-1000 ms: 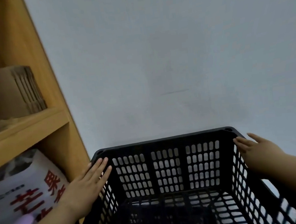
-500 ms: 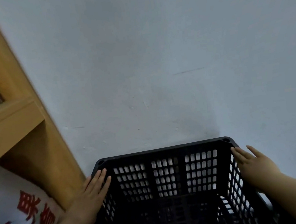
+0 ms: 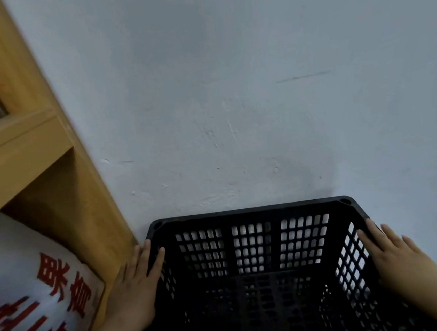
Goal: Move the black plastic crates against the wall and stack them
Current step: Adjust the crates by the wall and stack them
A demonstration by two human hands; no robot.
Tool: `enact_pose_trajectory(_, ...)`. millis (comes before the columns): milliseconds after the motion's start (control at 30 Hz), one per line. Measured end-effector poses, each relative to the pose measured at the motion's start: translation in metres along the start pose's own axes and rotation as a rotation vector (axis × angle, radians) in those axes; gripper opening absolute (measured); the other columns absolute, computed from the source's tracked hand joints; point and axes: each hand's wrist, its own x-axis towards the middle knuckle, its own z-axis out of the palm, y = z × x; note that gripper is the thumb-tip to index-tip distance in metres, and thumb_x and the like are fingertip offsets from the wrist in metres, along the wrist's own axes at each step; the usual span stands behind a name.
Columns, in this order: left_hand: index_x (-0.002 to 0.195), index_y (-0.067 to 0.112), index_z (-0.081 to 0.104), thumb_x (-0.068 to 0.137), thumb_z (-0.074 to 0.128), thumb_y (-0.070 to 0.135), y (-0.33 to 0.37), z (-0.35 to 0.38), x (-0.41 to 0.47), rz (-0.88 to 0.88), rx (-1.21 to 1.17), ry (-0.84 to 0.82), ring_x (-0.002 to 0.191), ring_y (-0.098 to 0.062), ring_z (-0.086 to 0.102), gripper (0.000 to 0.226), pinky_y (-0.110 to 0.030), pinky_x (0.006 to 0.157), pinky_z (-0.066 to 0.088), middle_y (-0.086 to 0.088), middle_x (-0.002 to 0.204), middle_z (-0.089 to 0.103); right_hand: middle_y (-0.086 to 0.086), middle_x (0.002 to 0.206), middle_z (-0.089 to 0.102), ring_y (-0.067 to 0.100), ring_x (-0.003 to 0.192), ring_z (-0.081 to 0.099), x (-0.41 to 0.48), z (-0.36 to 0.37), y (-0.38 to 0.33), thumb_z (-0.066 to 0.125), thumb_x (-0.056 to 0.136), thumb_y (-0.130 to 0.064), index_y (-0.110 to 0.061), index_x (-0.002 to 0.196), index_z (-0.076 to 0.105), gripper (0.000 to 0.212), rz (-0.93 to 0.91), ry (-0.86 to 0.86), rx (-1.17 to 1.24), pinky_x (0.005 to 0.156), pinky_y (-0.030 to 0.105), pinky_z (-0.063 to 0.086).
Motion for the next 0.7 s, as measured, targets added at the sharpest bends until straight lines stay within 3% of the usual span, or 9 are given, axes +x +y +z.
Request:
enact_pose_trajectory(33, 0.133, 0.015, -0.038, 0.087, 0.056, 0.017, 0.001, -0.001, -0.001, -0.01, -0.01, 0.029, 0.141, -0.027, -0.026, 0.104, -0.034, 0.117, 0.004, -0.009, 0.137, -0.047, 0.011, 0.14, 0.045, 0.038, 0.112, 0.059, -0.005, -0.009, -0.003, 0.088, 0.029, -0.022, -0.004, 0.122, 0.059, 0.099, 0.029, -0.015, -0.018, 0.078, 0.047, 0.056)
enact_pose_trajectory(67, 0.135, 0.015, -0.037, 0.087, 0.056, 0.016, 0.002, -0.002, -0.003, -0.021, -0.028, 0.024, 0.142, -0.028, -0.024, 0.105, -0.034, 0.117, 0.007, -0.009, 0.137, -0.047, 0.012, 0.147, 0.032, 0.038, 0.12, 0.053, -0.011, -0.02, -0.007, 0.084, 0.049, -0.021, -0.003, 0.132, 0.049, 0.092, 0.056, -0.035, 0.0, 0.086, 0.046, 0.054)
enact_pose_trajectory(133, 0.138, 0.018, -0.034, 0.088, 0.055, 0.01, 0.005, -0.008, -0.005, -0.04, -0.068, -0.02, 0.143, -0.027, -0.021, 0.103, -0.033, 0.116, 0.012, -0.009, 0.138, -0.045, 0.01, 0.157, -0.006, 0.032, 0.143, 0.019, -0.017, -0.027, -0.011, 0.052, 0.087, -0.019, -0.008, 0.149, 0.009, 0.076, 0.056, 0.019, 0.012, 0.111, 0.037, 0.032)
enact_pose_trajectory(200, 0.139, 0.019, -0.034, 0.088, 0.054, 0.007, 0.006, -0.011, -0.004, -0.043, -0.082, -0.052, 0.143, -0.027, -0.021, 0.102, -0.033, 0.115, 0.014, -0.009, 0.14, -0.045, 0.01, 0.156, -0.021, 0.028, 0.146, 0.001, -0.021, -0.033, -0.014, 0.036, 0.095, -0.018, -0.012, 0.148, -0.008, 0.069, 0.083, -0.061, 0.08, 0.116, 0.033, 0.02)
enact_pose_trajectory(567, 0.136, 0.015, -0.035, 0.088, 0.052, 0.005, 0.009, -0.012, -0.006, -0.042, -0.089, -0.038, 0.142, -0.031, -0.022, 0.1, -0.033, 0.115, 0.014, -0.016, 0.146, -0.041, 0.018, 0.155, -0.019, 0.034, 0.145, -0.002, -0.021, -0.018, -0.015, 0.034, 0.093, -0.009, -0.004, 0.147, -0.009, 0.069, 0.129, -0.073, 0.086, 0.118, 0.035, 0.012)
enact_pose_trajectory(700, 0.136, 0.017, -0.036, 0.088, 0.055, 0.009, 0.011, -0.012, -0.009, -0.073, -0.104, -0.075, 0.142, -0.033, -0.023, 0.103, -0.035, 0.117, 0.012, -0.016, 0.146, -0.041, 0.024, 0.154, 0.011, 0.041, 0.138, 0.028, -0.018, -0.019, -0.011, 0.063, 0.078, -0.009, 0.001, 0.144, 0.024, 0.077, 0.126, -0.013, 0.084, 0.107, 0.044, 0.038)
